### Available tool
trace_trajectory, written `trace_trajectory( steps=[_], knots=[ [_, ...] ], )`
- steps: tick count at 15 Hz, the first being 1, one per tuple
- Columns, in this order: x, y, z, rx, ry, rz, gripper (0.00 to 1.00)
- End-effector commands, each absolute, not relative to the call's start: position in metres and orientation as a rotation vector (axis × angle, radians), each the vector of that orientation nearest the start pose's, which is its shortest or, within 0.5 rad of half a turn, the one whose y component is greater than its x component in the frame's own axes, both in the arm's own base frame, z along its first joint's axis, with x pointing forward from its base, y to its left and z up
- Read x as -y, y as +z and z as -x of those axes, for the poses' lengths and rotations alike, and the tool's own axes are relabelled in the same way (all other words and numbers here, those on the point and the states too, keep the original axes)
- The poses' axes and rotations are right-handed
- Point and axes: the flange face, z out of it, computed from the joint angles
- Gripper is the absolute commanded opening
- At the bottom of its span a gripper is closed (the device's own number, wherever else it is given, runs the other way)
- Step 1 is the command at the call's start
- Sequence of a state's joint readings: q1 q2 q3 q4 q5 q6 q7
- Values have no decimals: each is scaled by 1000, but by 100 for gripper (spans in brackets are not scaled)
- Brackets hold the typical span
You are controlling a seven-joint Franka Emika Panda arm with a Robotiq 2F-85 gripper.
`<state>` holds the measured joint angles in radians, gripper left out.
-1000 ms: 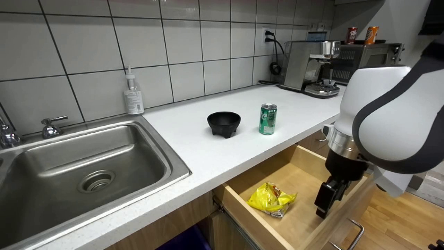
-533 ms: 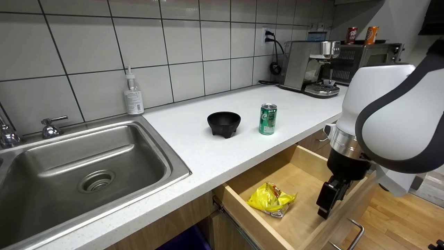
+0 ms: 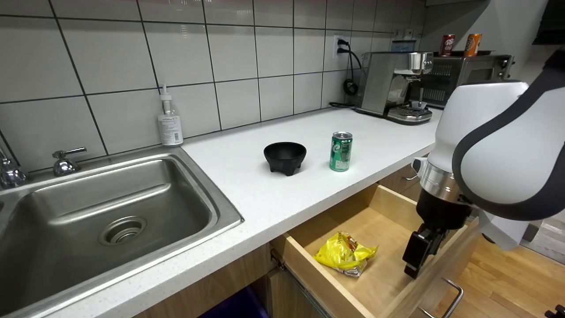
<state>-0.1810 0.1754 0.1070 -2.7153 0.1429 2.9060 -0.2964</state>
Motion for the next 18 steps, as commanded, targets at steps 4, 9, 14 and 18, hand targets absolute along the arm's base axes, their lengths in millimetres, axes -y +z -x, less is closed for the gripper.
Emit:
trace_trajectory(
  steps=[4, 9, 14, 18],
  knots=[
    [36, 173, -400, 126, -37, 3090, 100],
    [35, 183, -407, 108, -71, 3098, 100],
    [37, 204, -426, 44, -154, 3117, 100],
    [46, 223, -446, 30, -203, 3139, 100]
  ],
)
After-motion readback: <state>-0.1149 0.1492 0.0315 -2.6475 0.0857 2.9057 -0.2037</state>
